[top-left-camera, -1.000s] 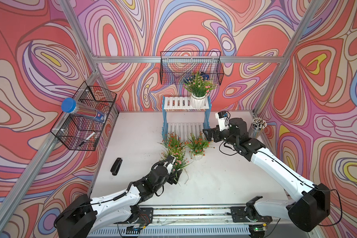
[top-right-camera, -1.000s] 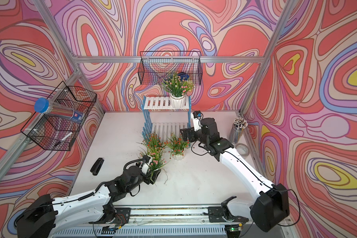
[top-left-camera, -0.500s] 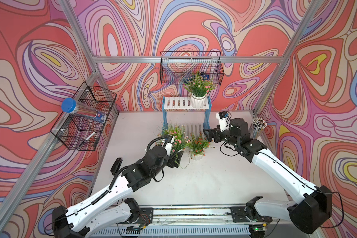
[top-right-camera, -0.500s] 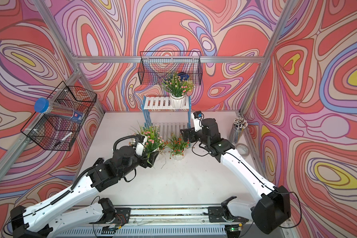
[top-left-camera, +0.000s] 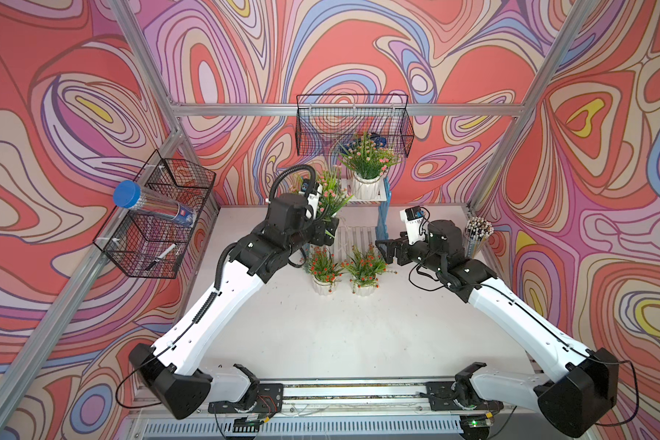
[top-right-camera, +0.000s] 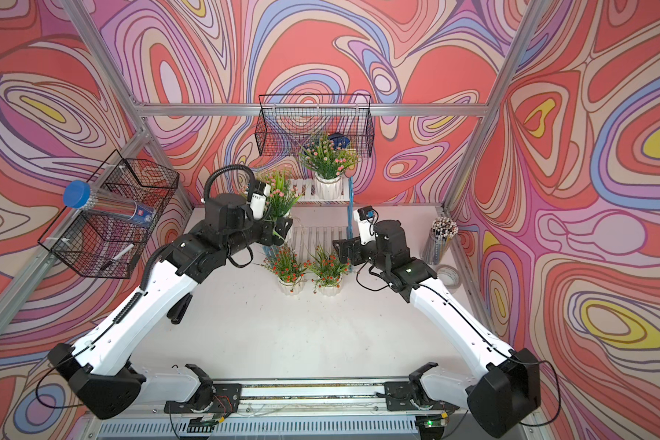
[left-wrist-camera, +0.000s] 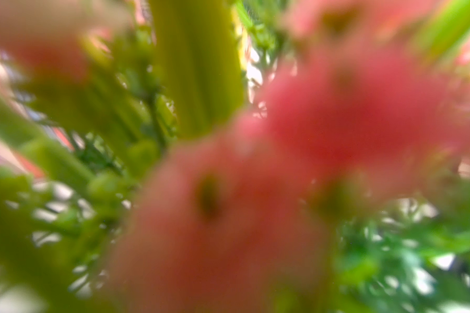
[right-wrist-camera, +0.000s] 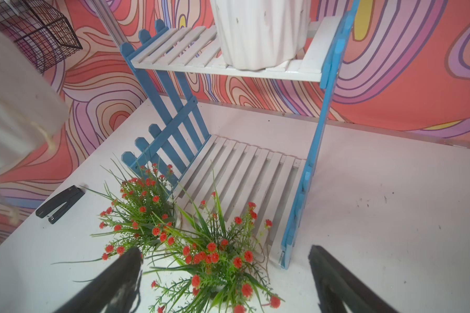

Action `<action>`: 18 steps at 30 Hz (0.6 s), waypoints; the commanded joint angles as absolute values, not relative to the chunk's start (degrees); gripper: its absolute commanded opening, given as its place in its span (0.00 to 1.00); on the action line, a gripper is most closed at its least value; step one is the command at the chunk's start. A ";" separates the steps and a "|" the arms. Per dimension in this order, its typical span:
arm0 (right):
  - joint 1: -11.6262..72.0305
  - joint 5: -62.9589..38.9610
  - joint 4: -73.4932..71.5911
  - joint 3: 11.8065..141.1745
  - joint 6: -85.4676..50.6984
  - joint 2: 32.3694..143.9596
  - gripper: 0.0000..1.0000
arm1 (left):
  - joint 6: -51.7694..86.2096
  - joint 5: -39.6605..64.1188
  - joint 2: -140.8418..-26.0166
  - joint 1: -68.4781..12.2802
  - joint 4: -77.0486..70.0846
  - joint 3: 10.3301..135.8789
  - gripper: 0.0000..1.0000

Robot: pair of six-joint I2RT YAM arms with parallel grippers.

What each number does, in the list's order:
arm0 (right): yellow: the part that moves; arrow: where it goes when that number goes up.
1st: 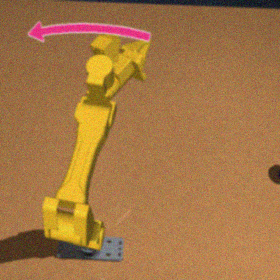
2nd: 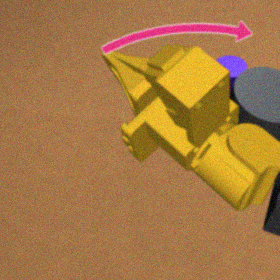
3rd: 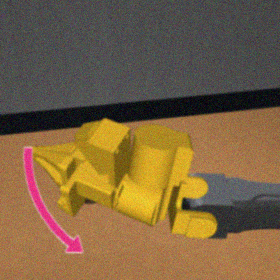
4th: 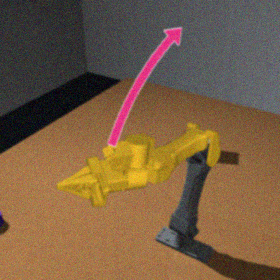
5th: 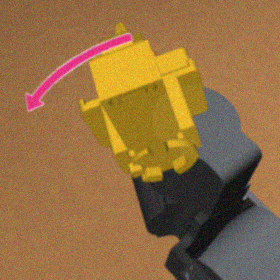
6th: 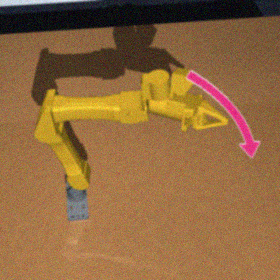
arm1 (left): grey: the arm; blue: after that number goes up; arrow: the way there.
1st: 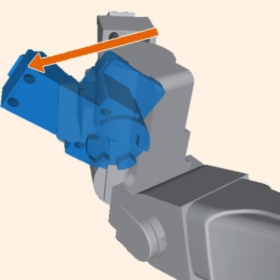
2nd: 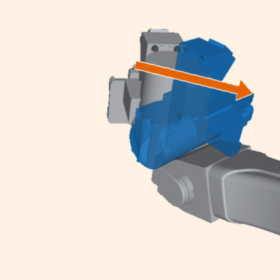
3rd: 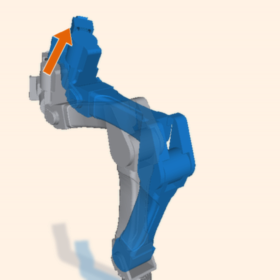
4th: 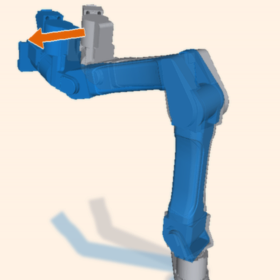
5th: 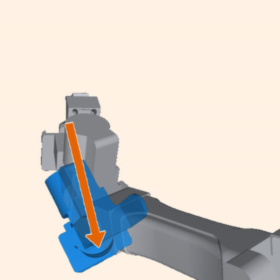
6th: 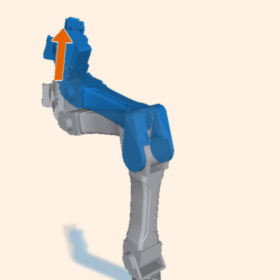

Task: Place the baby's breath potted plants on the rack by color
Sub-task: Place the baby's breath potted plant on the rack.

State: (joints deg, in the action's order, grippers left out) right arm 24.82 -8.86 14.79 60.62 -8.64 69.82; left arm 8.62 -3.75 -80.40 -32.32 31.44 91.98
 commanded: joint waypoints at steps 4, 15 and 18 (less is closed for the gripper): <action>24.90 -11.84 13.01 60.60 -11.41 68.98 0.98 | 4.44 3.14 -89.90 -27.88 32.30 105.84 0.66; 24.96 -11.55 14.25 57.41 -11.07 64.81 0.98 | 1.58 6.40 -105.17 -23.76 32.97 123.51 0.67; 25.00 -11.60 14.90 57.04 -11.34 64.18 0.98 | 1.67 6.59 -108.93 -22.92 33.22 128.40 0.67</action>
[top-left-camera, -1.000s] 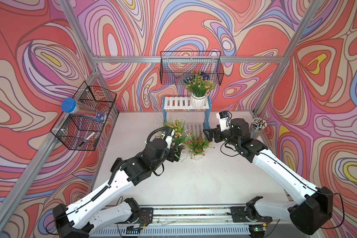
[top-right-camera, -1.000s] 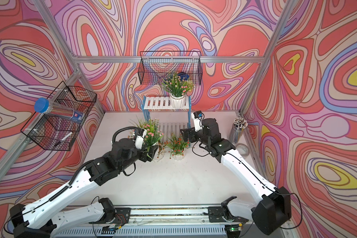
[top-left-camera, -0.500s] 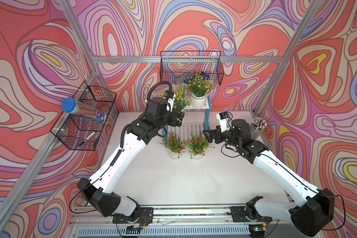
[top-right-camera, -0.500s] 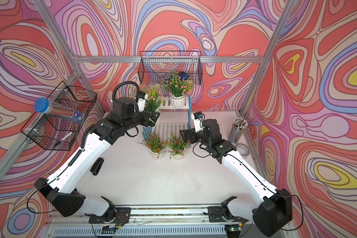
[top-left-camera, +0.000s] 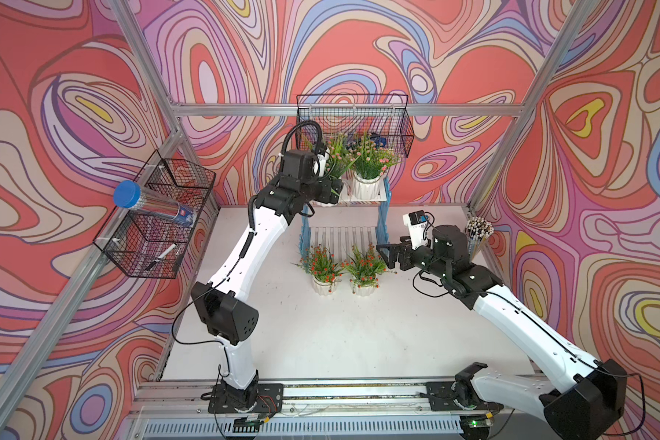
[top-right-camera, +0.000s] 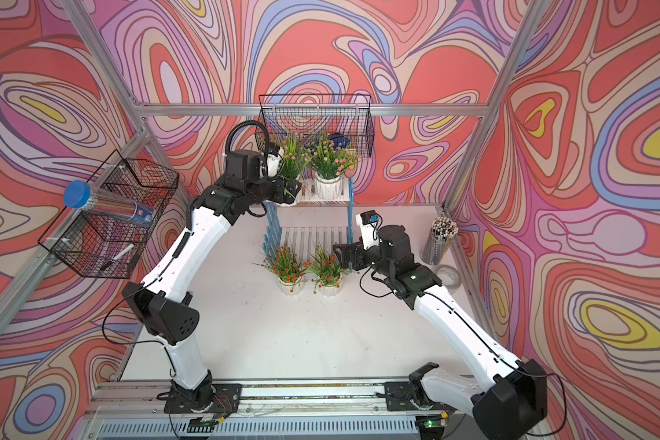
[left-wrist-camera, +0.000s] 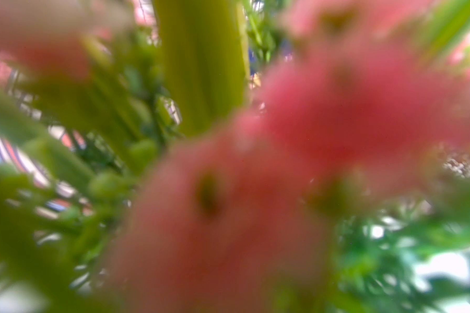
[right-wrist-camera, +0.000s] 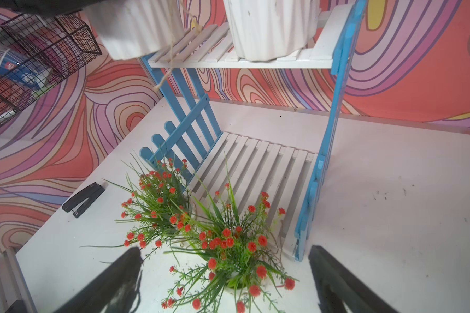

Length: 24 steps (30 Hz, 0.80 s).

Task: Place the baby's breath potted plants on the rack by color
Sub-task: Place the baby's breath potted plant on the rack.

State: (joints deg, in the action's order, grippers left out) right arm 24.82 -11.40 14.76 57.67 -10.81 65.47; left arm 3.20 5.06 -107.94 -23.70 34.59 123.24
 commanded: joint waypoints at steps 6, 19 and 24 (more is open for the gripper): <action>24.98 -11.88 16.00 55.70 -11.07 63.87 0.98 | 2.64 6.79 -113.65 -21.59 31.96 132.78 0.67; 24.99 -11.45 15.25 52.58 -12.83 61.97 0.98 | 2.04 4.97 -118.38 -20.92 28.85 133.79 0.68; 24.97 -11.39 15.04 52.73 -13.01 62.22 0.98 | 1.98 4.99 -119.65 -20.98 27.53 133.75 0.68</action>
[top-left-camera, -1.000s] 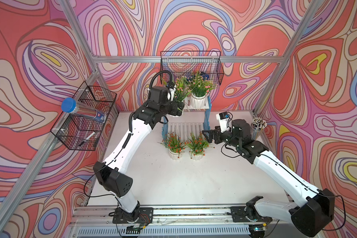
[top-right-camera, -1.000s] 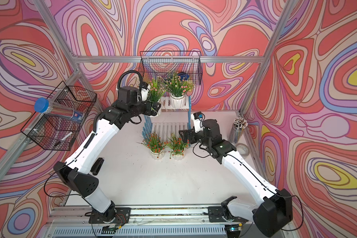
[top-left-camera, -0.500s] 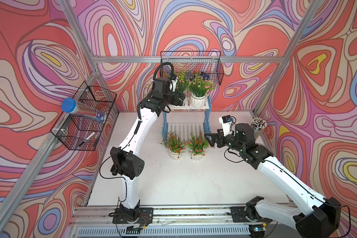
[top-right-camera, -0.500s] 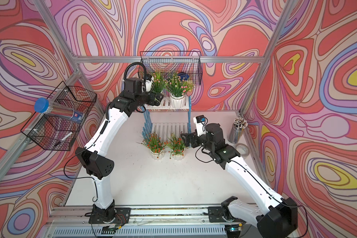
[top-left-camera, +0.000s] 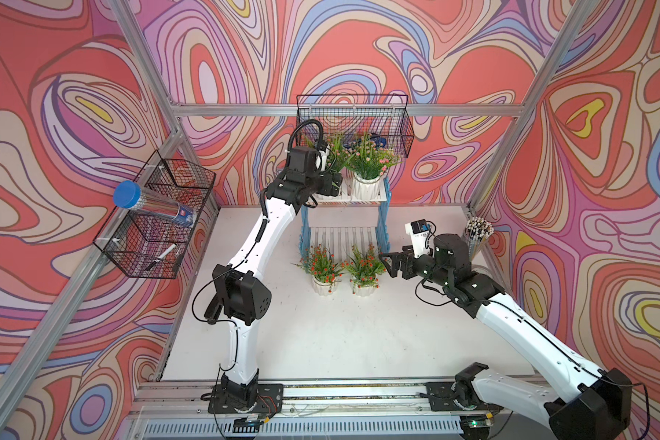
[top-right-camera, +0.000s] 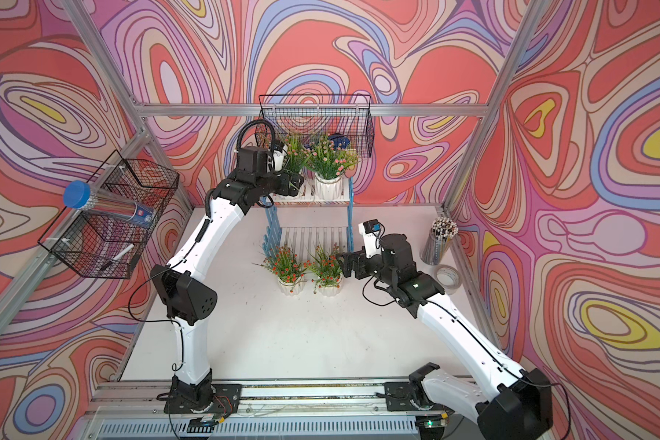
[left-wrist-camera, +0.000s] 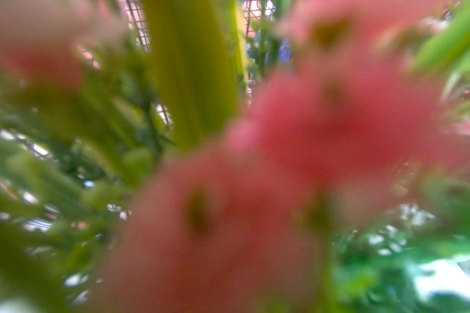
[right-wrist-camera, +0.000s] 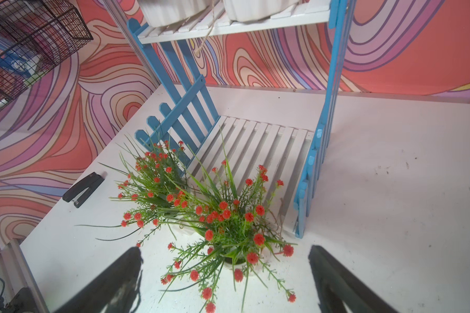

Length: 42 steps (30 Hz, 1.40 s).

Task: Place the baby's breath potted plants on the rack by color
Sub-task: Place the baby's breath potted plant on the rack.

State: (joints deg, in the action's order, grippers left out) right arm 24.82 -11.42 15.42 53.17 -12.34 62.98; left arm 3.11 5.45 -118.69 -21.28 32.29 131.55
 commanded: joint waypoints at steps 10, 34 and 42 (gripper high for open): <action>24.92 -11.38 15.56 52.47 -13.58 61.61 0.98 | 2.88 5.48 -116.62 -20.94 23.79 126.18 0.97; 24.98 -10.02 15.97 50.53 -13.04 59.99 0.98 | 3.68 2.01 -108.28 -20.84 24.70 117.38 1.00; 24.97 -9.77 15.56 50.36 -12.74 59.68 0.98 | 4.68 7.63 -101.04 -20.84 27.20 110.20 1.00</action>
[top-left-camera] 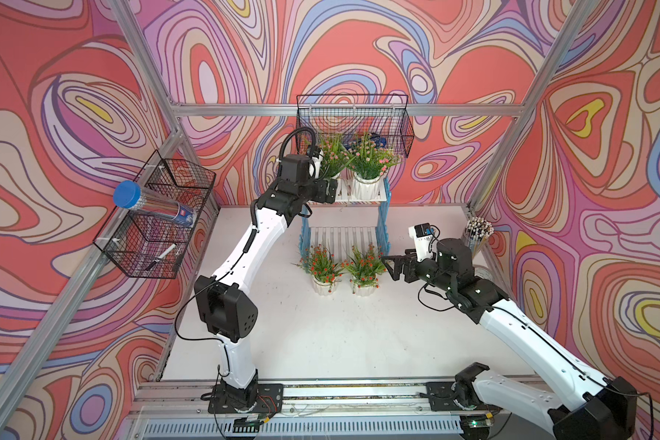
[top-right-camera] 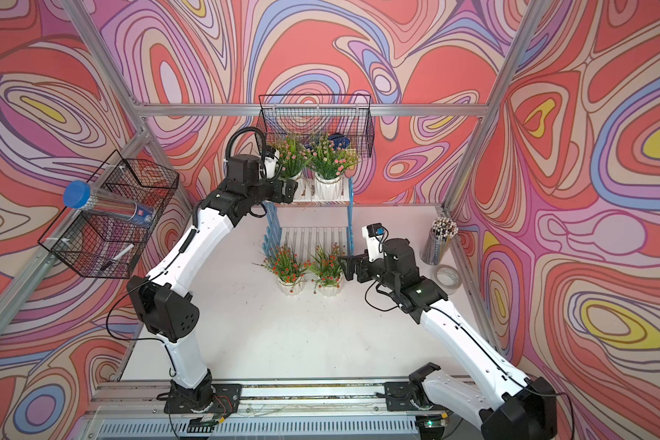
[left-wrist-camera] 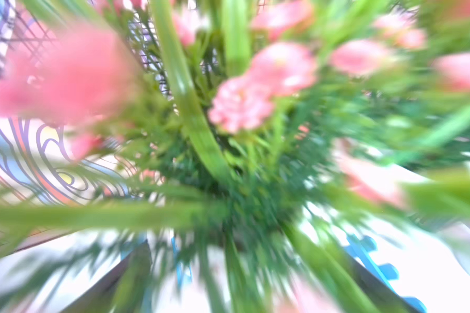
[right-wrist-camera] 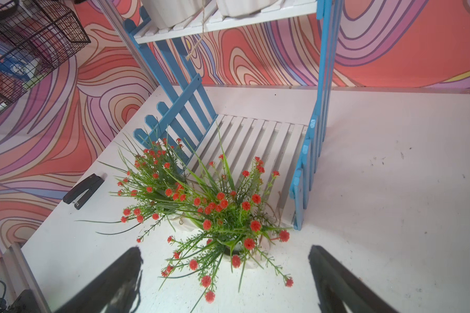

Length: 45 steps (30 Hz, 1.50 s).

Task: Place the baby's breath potted plants on the rack by color
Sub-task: Place the baby's breath potted plant on the rack, then pick up the baby's breath potted plant from the center of the board.

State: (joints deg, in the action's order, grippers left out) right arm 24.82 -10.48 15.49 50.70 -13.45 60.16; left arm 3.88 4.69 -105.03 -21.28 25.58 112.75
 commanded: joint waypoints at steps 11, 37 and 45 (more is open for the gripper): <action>24.96 -9.76 15.47 52.27 -11.42 61.42 0.98 | 7.78 14.33 -81.74 -21.34 22.59 83.29 1.00; 25.03 -10.42 12.27 55.84 -9.22 68.10 0.98 | 22.77 -9.40 -56.98 -45.35 -21.81 16.25 1.00; 25.03 -10.19 12.09 56.51 -9.76 70.02 0.98 | 19.60 -12.38 -72.79 -45.35 -43.27 15.64 1.00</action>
